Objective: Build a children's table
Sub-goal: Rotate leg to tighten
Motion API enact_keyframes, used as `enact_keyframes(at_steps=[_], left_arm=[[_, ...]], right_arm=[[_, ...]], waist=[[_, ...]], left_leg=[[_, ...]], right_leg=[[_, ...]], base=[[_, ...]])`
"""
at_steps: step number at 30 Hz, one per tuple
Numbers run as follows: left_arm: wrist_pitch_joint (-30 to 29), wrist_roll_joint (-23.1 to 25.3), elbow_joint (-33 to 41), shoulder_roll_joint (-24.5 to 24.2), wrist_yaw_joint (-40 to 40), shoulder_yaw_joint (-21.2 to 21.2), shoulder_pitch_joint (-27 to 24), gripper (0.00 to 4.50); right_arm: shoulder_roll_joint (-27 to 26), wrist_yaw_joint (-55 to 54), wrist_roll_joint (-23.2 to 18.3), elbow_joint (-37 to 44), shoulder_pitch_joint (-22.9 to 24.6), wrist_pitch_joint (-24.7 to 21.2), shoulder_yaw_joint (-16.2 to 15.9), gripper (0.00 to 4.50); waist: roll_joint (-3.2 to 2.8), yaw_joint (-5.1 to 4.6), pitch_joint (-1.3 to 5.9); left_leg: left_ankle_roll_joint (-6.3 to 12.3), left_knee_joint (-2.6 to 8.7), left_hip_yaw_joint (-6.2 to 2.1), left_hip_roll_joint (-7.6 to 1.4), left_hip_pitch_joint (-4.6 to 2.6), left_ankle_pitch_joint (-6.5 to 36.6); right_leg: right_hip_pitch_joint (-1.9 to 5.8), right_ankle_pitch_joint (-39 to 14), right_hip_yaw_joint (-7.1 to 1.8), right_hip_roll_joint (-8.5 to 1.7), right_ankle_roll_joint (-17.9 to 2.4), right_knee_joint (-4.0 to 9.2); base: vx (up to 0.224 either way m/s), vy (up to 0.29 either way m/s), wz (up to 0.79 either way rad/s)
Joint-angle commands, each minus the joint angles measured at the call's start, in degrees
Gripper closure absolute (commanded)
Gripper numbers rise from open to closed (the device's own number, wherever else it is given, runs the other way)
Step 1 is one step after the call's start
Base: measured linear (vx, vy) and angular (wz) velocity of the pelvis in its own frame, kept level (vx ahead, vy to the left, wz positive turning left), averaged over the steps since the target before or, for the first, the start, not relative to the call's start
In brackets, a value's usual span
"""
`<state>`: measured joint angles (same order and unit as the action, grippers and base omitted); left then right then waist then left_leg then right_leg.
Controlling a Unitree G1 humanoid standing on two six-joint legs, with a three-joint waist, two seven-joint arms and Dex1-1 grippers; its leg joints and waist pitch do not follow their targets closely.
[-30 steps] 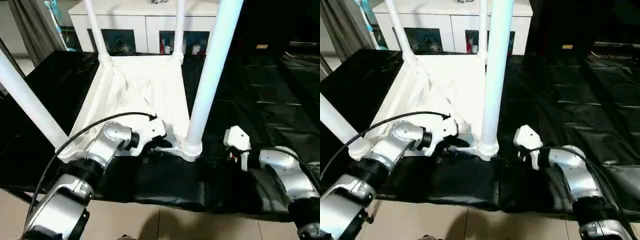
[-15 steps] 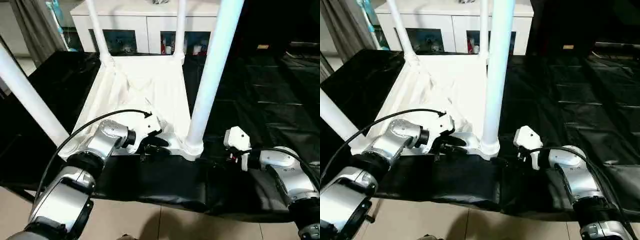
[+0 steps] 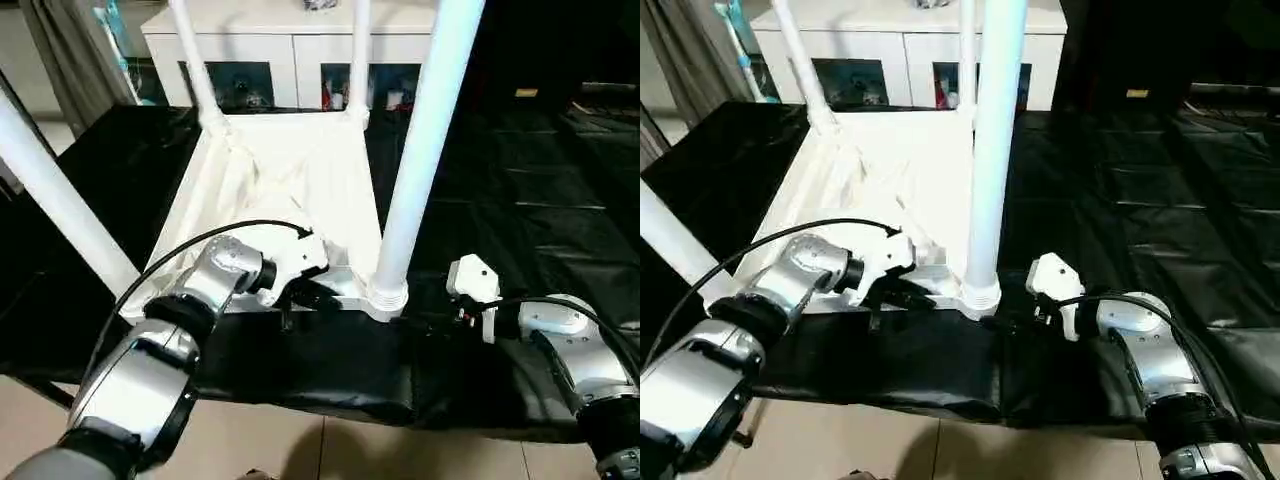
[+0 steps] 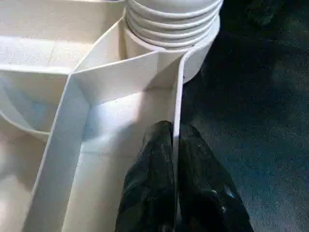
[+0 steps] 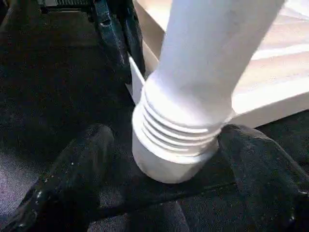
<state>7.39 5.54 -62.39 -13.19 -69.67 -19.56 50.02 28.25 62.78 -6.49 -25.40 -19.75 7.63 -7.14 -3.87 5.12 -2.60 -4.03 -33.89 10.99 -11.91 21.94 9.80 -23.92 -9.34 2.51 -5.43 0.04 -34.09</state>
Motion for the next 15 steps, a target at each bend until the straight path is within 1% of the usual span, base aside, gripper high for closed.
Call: enact_keyframes(at_steps=[1, 2, 3, 4, 5, 6, 7, 8, 9, 10, 11, 12, 13, 14, 15], left_arm=[[-0.8, 0.8, -1.5, -0.2, -0.7, -0.5, -0.4, 4.45], [-1.0, 0.7, -1.3, -0.3, -1.1, -0.4, -0.7, 4.45], [-1.0, 0.6, -1.2, -0.4, -1.4, -0.3, -0.9, 4.45], [-1.0, 0.6, -1.2, -0.5, -1.5, -0.2, -0.9, 4.45], [-1.3, -0.1, -1.1, -0.6, -1.1, 0.7, -1.3, 4.45], [-1.6, -0.4, -0.9, -0.7, -0.9, 1.1, -1.6, 4.45], [-2.0, -1.0, -0.3, -0.9, -0.8, 1.7, -2.3, 4.45], [-2.2, -1.3, 0.0, -1.0, -0.9, 2.1, -2.7, 4.45], [-2.6, -1.4, 0.6, -1.3, -0.7, 2.3, -3.4, 4.45], [-3.7, -1.2, 2.4, -2.3, 0.0, 2.3, -5.2, 4.45], [-4.4, -1.3, 3.9, -2.9, 0.1, 2.4, -6.4, 4.45], [-5.8, -1.7, 5.5, -3.3, 0.7, 2.8, -7.6, 4.45], [-7.1, -2.1, 6.8, -3.5, 1.6, 3.4, -8.4, 4.45], [-8.9, -2.8, 9.5, -3.7, 2.7, 4.2, -10.0, 4.45], [-10.6, -3.3, 13.3, -4.0, 3.1, 4.7, -12.4, 4.45]], right_arm=[[0.4, 0.0, -0.4, 1.5, 0.5, 0.3, 0.1, 0.57], [0.3, -0.1, -0.4, 1.5, 0.4, 0.3, 0.2, 0.57], [0.3, -0.2, -0.4, 1.5, 0.4, 0.3, 0.2, 0.57], [0.2, -0.2, -0.4, 1.4, 0.4, 0.3, 0.2, 0.57], [-0.4, -0.9, -0.9, 1.5, 0.2, -0.1, 0.6, 0.57], [-0.6, -0.8, -1.2, 1.7, 0.2, -0.4, 0.7, 0.57], [-0.7, -0.6, -1.6, 2.0, 0.3, -0.8, 0.7, 0.57], [-0.7, -0.5, -1.8, 2.2, 0.4, -1.1, 0.7, 0.57], [-0.7, -0.4, -1.9, 2.4, 0.5, -1.2, 0.7, 0.57], [-0.6, -0.2, -2.0, 2.8, 0.8, -1.4, 0.6, 0.57], [-0.6, -0.2, -2.2, 3.0, 0.9, -1.8, 0.7, 0.57], [-0.6, -0.1, -2.5, 3.3, 1.0, -2.1, 0.8, 0.57], [-0.6, -0.1, -2.8, 3.5, 1.0, -2.3, 0.9, 0.57], [-0.8, -0.4, -3.4, 3.9, 0.9, -3.2, 1.3, 0.57], [-1.1, -0.5, -4.1, 4.4, 0.9, -4.2, 1.6, 0.57]], waist=[[0.69, 0.33, 4.25], [0.84, 0.3, 4.26], [0.73, 0.3, 4.21], [0.74, 0.3, 4.2], [0.89, 0.28, 4.15], [0.8, 0.28, 4.09], [1.0, 0.29, 4.11], [0.86, 0.27, 4.1], [0.84, 0.29, 4.11], [0.95, 0.25, 4.11], [0.99, 0.15, 3.94], [0.89, 0.04, 3.84], [0.88, -0.12, 3.93], [1.5, -0.35, 3.8], [1.28, -0.34, 3.84]], left_leg=[[6.16, 3.36, -0.41, -0.61, -0.54, 12.4], [6.3, 3.31, -0.36, -0.57, -0.49, 12.2], [6.57, 3.29, -0.33, -0.56, -0.49, 12.1], [6.59, 3.3, -0.31, -0.59, -0.57, 12.3], [6.57, 3.32, -0.27, -0.61, -0.6, 12.6], [6.46, 3.37, -0.29, -0.59, -0.54, 12.8], [6.47, 3.4, -0.3, -0.62, -0.54, 12.8], [6.41, 3.46, -0.35, -0.7, -0.55, 12.8], [6.4, 3.46, -0.35, -0.7, -0.55, 12.8], [6.42, 3.5, -0.34, -0.77, -0.57, 12.8], [6.42, 3.64, -0.42, -0.84, -0.39, 13.1], [6.32, 3.8, -0.38, -0.79, -0.42, 13.8], [6.01, 3.79, -0.36, -0.82, -0.51, 13.9], [5.99, 3.79, -0.26, -0.73, -0.42, 13.8], [5.88, 3.85, -0.4, -0.78, -0.41, 13.5]], right_leg=[[3.91, -4.2, -0.79, -2.0, -16.2, 3.14], [3.95, -3.9, -0.79, -2.0, -16.3, 3.14], [3.88, -4.2, -0.76, -2.04, -16.4, 3.2], [3.82, -4.6, -0.75, -2.01, -16.4, 3.24], [3.79, -5.3, -0.78, -1.99, -16.3, 3.32], [3.83, -6.1, -0.75, -2.02, -16.2, 3.36], [3.83, -6.5, -0.73, -2.03, -16.1, 3.38], [3.8, -6.7, -0.74, -2.02, -16.1, 3.34], [3.79, -6.8, -0.76, -2.0, -16.0, 3.35], [3.77, -6.7, -0.8, -2.01, -16.0, 3.36], [3.87, -7.1, -0.8, -2.06, -15.9, 3.3], [3.79, -9.6, -0.75, -2.05, -15.2, 3.57], [3.73, -10.9, -0.85, -2.11, -14.7, 3.64], [3.65, -11.7, -0.87, -1.95, -14.3, 3.86], [3.77, -11.9, -0.87, -2.06, -14.3, 3.63]], base=[[0.0, 0.0, 0.0], [0.0, 0.0, 0.0], [0.0, 0.0, 0.0], [0.0, 0.0, 0.0], [0.0, 0.0, 0.0], [0.0, 0.0, 0.0], [0.0, 0.0, 0.0], [0.0, 0.0, 0.0], [0.0, 0.0, 0.0], [0.0, 0.0, 0.0], [0.0, 0.0, 0.0], [0.0, 0.0, 0.0], [0.0, 0.0, 0.0], [0.0, 0.0, 0.0], [0.0, 0.0, 0.0]])
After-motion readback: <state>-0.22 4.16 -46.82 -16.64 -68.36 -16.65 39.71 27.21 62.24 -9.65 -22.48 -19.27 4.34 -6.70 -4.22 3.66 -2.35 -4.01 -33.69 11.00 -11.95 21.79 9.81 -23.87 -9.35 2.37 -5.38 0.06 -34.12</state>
